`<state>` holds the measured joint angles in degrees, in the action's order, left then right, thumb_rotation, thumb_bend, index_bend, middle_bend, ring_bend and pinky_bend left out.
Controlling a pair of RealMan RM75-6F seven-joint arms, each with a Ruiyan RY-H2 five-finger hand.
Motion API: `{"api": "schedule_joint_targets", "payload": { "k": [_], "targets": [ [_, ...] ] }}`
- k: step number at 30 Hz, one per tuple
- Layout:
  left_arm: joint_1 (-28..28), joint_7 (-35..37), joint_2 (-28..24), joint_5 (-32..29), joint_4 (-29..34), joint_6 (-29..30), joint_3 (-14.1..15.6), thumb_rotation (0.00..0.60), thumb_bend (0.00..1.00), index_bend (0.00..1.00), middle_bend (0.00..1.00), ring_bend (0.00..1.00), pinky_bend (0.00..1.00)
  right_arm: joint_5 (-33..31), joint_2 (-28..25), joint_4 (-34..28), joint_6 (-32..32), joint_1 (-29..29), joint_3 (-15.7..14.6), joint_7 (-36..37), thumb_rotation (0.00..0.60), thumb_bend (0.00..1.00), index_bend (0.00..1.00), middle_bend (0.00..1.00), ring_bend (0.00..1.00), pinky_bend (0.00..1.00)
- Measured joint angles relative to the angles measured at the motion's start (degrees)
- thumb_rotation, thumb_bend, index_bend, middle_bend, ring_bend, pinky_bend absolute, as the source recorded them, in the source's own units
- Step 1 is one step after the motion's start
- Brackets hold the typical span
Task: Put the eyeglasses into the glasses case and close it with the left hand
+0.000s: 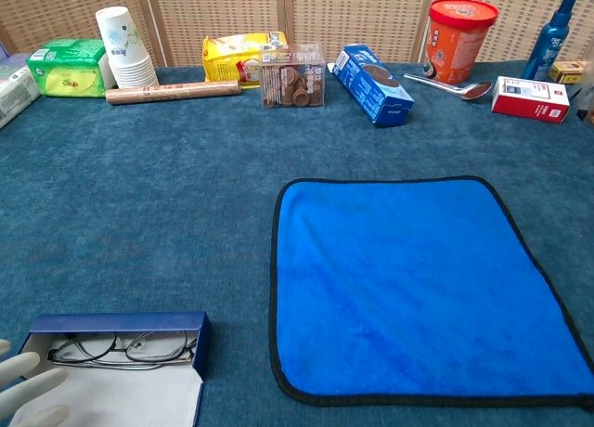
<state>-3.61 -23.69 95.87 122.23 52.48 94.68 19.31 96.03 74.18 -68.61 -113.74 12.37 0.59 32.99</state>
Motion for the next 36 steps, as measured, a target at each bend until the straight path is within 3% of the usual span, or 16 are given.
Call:
{"api": "schedule_joint_targets", "payload": {
  "k": [8,36],
  "targets": [
    [0.5,0.2,1.1,0.3,-1.5,0.7,0.1,0.600,0.28,0.00,0.00,0.00,0.00,-0.6,0.3,1.8,-1.2,1.1,0.2,2.7,0.472,0.34,0.07,0.13,0.00,0.09],
    [5.7,-1.6,1.4,1.6,1.7,-2.9,0.3,0.600,0.26,0.00,0.00,0.00,0.00,-2.4,1.2,5.1,-2.9,4.2,0.7,6.7,0.475,0.35,0.07,0.13,0.00,0.09]
  ]
}}
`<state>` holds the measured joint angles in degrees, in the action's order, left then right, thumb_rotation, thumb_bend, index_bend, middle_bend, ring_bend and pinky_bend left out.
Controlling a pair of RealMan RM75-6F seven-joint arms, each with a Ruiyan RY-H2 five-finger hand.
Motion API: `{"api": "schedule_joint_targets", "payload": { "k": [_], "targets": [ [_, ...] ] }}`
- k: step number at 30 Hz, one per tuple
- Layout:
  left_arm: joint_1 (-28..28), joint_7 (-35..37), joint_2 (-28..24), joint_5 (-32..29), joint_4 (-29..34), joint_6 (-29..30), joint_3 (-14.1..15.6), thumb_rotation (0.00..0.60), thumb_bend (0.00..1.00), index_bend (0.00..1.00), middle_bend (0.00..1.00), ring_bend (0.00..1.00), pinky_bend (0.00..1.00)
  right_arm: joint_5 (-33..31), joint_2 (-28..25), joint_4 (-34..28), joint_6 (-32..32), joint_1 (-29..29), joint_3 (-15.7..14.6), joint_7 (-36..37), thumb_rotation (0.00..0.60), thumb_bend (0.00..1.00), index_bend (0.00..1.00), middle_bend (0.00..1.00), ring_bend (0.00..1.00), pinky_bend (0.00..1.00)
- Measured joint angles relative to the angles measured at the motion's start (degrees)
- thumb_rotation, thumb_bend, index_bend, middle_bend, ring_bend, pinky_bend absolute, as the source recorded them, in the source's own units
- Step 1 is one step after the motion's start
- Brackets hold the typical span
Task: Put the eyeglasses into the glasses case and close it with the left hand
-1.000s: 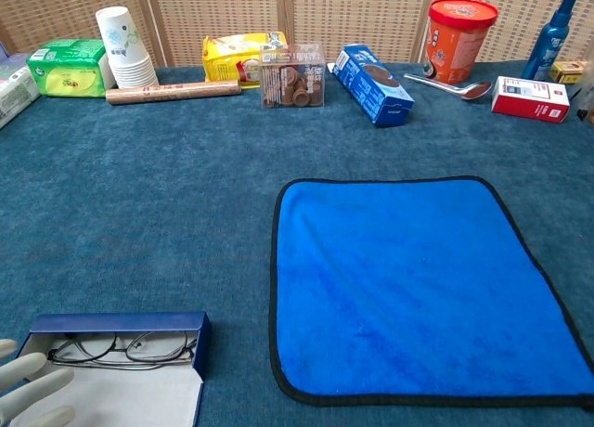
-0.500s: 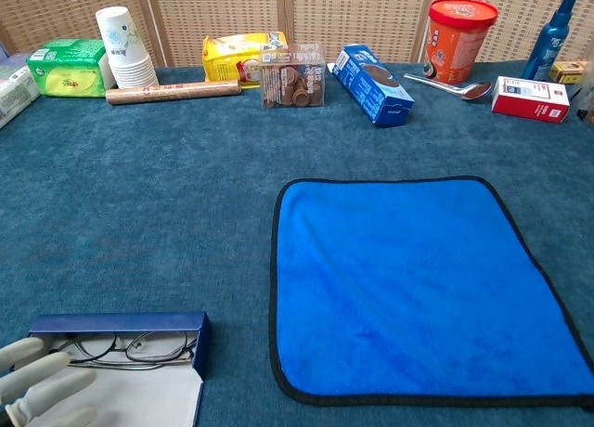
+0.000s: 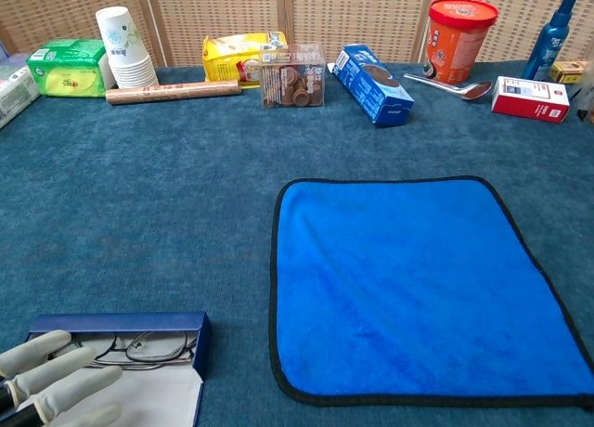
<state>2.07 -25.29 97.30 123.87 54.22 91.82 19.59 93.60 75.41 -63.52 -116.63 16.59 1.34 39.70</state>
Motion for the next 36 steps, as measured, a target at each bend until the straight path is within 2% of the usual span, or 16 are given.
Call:
{"api": "schedule_joint_targets", "payload": {
  "k": [15,17,26,36],
  "targets": [
    [0.7,0.4,-0.8,-0.2,3.9,1.1,-0.2,0.600,0.26,0.00,0.00,0.00,0.00,-0.1,0.0,0.2,-0.3,0.9,0.2,0.1,0.476,0.35,0.07,0.13,0.00,0.10],
    [0.7,1.0,-1.0,-0.6,4.9,1.3,-0.4,0.600,0.26,0.04,0.00,0.00,0.00,-0.1,-0.1,0.2,-0.3,1.0,0.2,0.3,0.478,0.34,0.06,0.13,0.00,0.10],
    [0.3,5.1,-1.3,-4.7,9.8,0.3,-1.7,0.600,0.28,0.35,0.06,0.00,0.04,-0.1,-0.2,0.3,-0.3,1.3,0.3,0.8,0.475,0.35,0.06,0.13,0.00,0.11],
    [0.0,8.2,-1.5,-8.6,13.9,-1.5,-3.1,0.600,0.29,0.51,0.13,0.00,0.09,-0.6,-0.3,0.3,0.2,1.6,0.4,1.2,0.475,0.35,0.05,0.13,0.00,0.12]
  ]
}}
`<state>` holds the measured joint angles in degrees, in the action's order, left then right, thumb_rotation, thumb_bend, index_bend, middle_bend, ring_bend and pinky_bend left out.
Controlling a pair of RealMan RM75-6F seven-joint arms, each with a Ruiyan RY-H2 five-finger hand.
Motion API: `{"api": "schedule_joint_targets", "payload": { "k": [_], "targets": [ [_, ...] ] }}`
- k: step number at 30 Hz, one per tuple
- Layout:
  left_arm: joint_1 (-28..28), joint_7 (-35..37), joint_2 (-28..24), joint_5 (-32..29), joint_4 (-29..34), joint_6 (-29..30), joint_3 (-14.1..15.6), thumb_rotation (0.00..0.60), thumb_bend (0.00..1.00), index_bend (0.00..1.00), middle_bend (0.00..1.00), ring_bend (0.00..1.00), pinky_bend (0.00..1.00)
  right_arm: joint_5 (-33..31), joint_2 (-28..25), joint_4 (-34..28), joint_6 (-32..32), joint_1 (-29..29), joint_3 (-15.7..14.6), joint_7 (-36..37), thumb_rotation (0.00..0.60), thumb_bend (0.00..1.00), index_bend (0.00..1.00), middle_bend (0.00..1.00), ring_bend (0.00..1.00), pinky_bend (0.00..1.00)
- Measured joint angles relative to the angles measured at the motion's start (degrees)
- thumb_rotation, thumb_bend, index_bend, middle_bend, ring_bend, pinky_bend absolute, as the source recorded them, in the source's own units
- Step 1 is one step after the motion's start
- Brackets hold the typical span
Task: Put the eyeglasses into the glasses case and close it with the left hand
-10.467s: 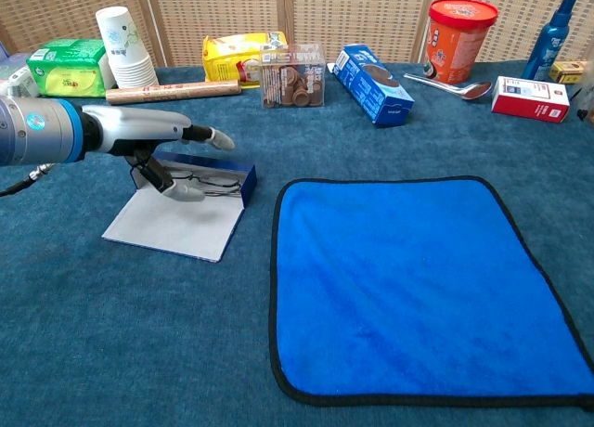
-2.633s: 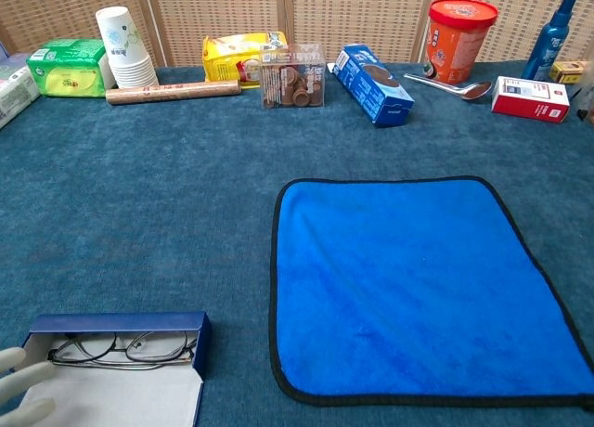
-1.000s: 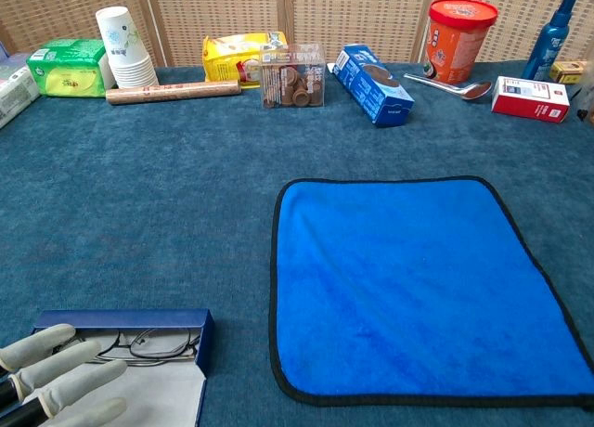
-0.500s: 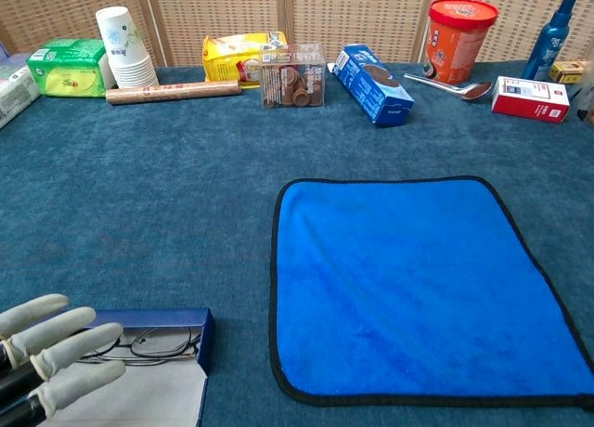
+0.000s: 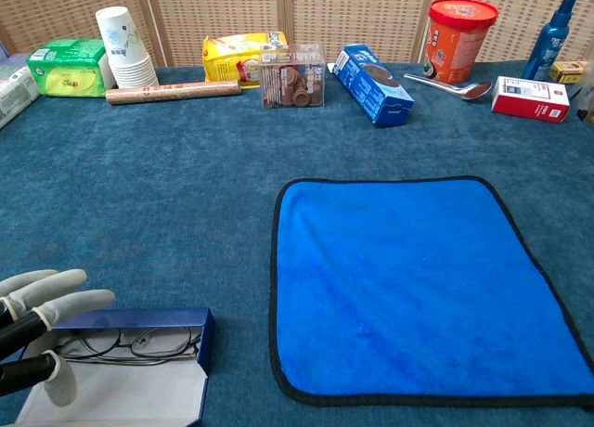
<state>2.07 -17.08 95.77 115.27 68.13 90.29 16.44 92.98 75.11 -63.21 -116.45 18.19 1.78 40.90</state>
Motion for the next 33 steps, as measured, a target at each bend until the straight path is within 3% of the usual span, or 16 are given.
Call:
{"api": "schedule_joint_targets", "payload": {
  "k": [5,10,17,33],
  "targets": [
    [0.1,0.2,-0.1,-1.0,0.8,-1.3,-0.3,0.600,0.31,0.58,0.18,0.00,0.10,0.1,-0.2,-0.3,0.1,0.0,0.0,0.2,0.477,0.34,0.04,0.12,0.00,0.13],
    [0.3,-0.4,-0.2,-0.8,0.8,-1.2,-0.5,0.600,0.34,0.62,0.19,0.00,0.17,0.2,-0.4,-0.4,0.3,0.2,-0.2,1.3,0.483,0.34,0.04,0.13,0.00,0.13],
    [0.4,-0.4,-0.2,-1.0,0.9,-0.8,-1.2,0.600,0.37,0.65,0.22,0.00,0.17,0.0,-0.3,0.1,0.5,0.4,-0.1,2.0,0.477,0.34,0.04,0.13,0.00,0.13],
    [1.5,3.1,0.2,-4.2,3.5,-0.6,-4.6,0.600,0.37,0.59,0.21,0.01,0.17,-0.8,0.0,0.9,1.1,0.7,0.3,2.7,0.481,0.34,0.04,0.13,0.00,0.14]
  ]
}}
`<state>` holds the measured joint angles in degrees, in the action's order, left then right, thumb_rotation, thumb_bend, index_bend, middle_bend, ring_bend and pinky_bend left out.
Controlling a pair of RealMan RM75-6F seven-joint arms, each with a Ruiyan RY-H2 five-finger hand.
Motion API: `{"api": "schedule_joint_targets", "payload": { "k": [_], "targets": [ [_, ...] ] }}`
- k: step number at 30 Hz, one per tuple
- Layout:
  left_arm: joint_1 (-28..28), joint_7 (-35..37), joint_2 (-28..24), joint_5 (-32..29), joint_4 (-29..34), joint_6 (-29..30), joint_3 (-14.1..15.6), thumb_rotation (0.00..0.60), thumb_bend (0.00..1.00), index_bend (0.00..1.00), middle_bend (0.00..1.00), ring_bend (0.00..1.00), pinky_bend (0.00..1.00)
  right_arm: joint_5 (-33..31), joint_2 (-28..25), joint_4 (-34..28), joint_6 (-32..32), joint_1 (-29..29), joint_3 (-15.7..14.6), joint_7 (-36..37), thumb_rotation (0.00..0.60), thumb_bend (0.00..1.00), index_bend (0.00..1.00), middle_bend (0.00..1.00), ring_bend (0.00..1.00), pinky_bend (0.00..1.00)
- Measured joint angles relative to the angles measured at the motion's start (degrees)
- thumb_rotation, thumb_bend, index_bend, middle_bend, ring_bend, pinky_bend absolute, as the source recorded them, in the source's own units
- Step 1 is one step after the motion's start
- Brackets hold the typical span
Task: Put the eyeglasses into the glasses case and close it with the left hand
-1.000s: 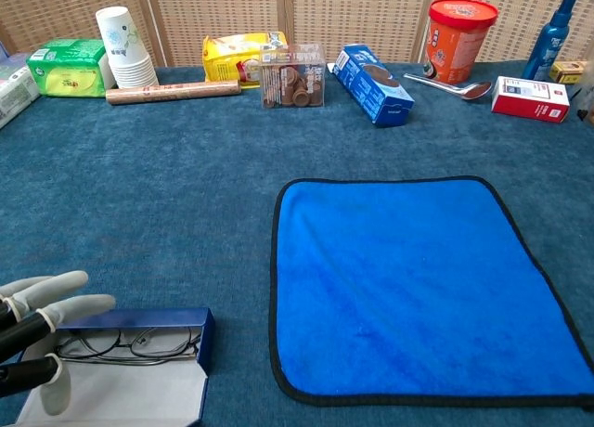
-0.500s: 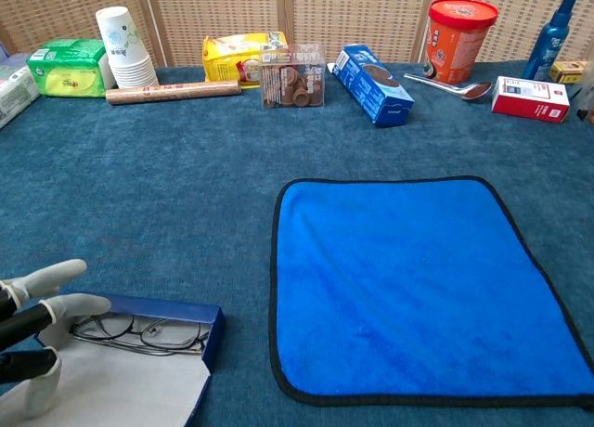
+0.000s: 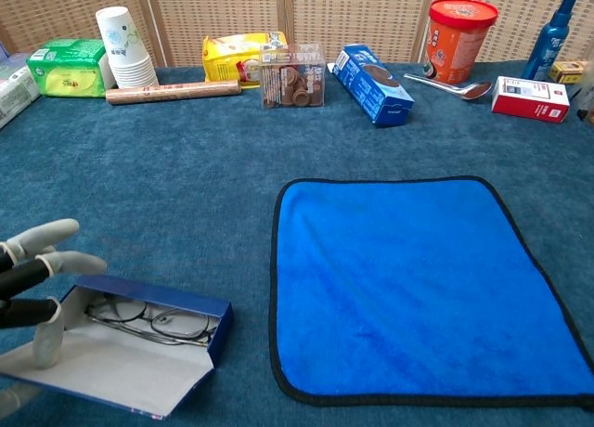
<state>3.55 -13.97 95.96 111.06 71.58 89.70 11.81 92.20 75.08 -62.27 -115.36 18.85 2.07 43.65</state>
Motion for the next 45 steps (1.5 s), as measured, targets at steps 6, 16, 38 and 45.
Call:
{"api": "schedule_joint_targets", "payload": {
  "k": [6,16,38,45],
  "targets": [
    [0.4,0.9,0.6,-2.2,0.4,-1.4,-1.1,0.600,0.37,0.39,0.14,0.00,0.14,0.0,-0.2,-0.4,0.0,0.1,0.1,-0.4,0.482,0.34,0.04,0.13,0.00,0.14],
    [1.5,-1.0,2.3,-3.5,-0.4,-1.5,-3.9,0.600,0.35,0.14,0.02,0.00,0.07,-0.2,-0.4,-0.6,-0.1,0.4,0.3,-0.2,0.476,0.34,0.04,0.13,0.00,0.13],
    [6.1,-9.3,3.3,-11.8,5.0,-10.1,-9.8,0.600,0.34,0.07,0.00,0.00,0.05,-0.7,-0.5,-0.3,-0.3,1.1,0.6,0.5,0.478,0.34,0.04,0.13,0.00,0.13],
    [7.6,-11.3,3.4,-12.7,6.4,-11.1,-10.7,0.600,0.34,0.07,0.00,0.00,0.05,-0.8,-0.7,-0.8,-0.1,1.2,0.6,-0.2,0.480,0.34,0.04,0.13,0.00,0.14]
  ]
}}
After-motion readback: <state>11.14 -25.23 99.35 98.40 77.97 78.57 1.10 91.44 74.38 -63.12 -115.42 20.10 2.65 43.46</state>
